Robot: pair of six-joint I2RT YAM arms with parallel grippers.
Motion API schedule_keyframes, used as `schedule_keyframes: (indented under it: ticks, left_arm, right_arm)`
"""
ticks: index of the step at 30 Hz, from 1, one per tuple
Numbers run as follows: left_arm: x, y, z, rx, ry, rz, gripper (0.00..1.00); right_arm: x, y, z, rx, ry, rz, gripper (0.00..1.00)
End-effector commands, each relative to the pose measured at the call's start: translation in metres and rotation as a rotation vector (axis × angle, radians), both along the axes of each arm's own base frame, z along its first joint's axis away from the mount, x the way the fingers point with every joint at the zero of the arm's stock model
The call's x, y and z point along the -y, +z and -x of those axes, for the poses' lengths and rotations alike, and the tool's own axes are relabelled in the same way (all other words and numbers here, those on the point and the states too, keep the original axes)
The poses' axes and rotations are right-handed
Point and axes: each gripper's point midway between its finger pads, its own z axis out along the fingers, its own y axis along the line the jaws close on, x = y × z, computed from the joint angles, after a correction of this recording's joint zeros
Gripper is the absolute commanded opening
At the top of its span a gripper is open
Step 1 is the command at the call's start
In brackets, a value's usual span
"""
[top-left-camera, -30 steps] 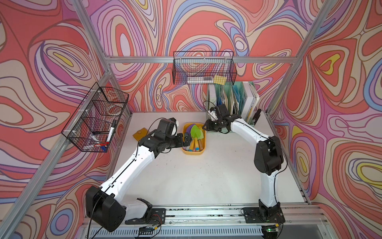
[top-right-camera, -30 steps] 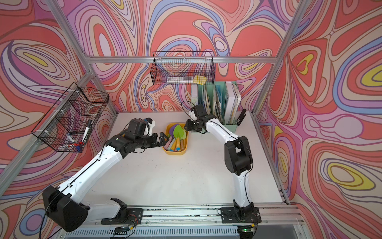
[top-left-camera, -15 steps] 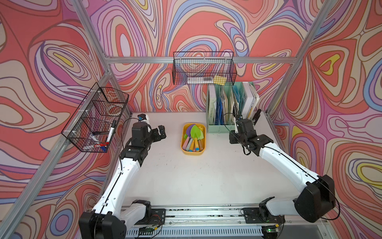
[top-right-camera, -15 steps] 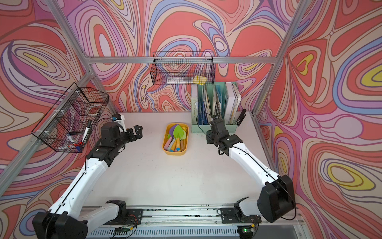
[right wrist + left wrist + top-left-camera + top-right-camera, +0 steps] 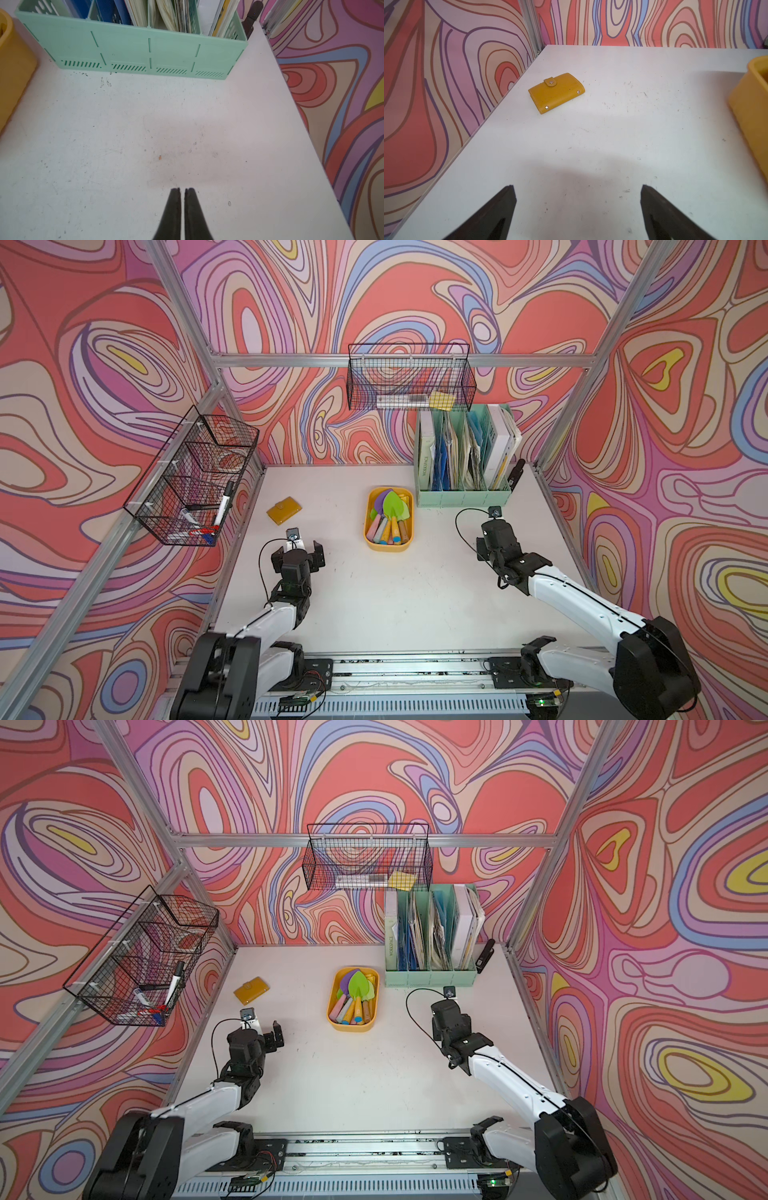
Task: Put the shovel into the storage box
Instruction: Reset both arms
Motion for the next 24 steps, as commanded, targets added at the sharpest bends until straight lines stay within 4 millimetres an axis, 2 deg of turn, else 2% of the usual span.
schedule_keyframes:
  ticks: [1,3,4,7,10,12,16,19,21,23,24]
  left_arm:
    - [0.004,0.032,-0.024,0.213,-0.032,-0.040,0.99]
    - [0.007,0.026,-0.031,0.229,-0.056,-0.054,0.99]
    - [0.013,0.015,-0.033,0.184,-0.088,-0.043,0.99]
    - [0.008,0.009,-0.046,0.124,-0.053,-0.052,0.99]
    - [0.010,0.002,-0.061,0.031,-0.070,-0.041,0.99]
    - [0.006,0.002,-0.059,0.040,-0.052,-0.031,0.99]
    - [0.006,0.002,-0.061,0.034,-0.057,-0.032,0.99]
    - [0.006,0.002,-0.061,0.033,-0.058,-0.031,0.99]
    - [0.006,0.002,-0.061,0.033,-0.058,-0.031,0.99]
    - [0.006,0.002,-0.061,0.032,-0.057,-0.031,0.99]
    - [0.006,0.002,-0.061,0.033,-0.057,-0.030,0.99]
  right_arm:
    - [0.006,0.028,-0.010,0.175,0.014,0.046,0.07]
    - [0.003,0.031,-0.008,0.218,0.082,0.089,0.16]
    - [0.004,0.033,-0.007,0.242,0.091,0.103,0.23]
    - [0.018,0.041,-0.004,0.347,0.008,0.095,0.49]
    - [0.028,0.041,-0.004,0.446,-0.032,0.068,0.62]
    - [0.033,0.037,-0.008,0.500,-0.040,0.029,0.63]
    - [0.043,0.016,-0.019,0.547,-0.061,-0.044,0.64]
    - [0.037,0.021,-0.028,0.645,-0.019,-0.057,0.65]
    - [0.035,0.019,-0.036,0.662,0.012,0.003,0.65]
    - [0.045,0.004,-0.046,0.652,-0.018,-0.006,0.66]
    - [0.041,-0.008,-0.055,0.617,0.017,-0.015,0.65]
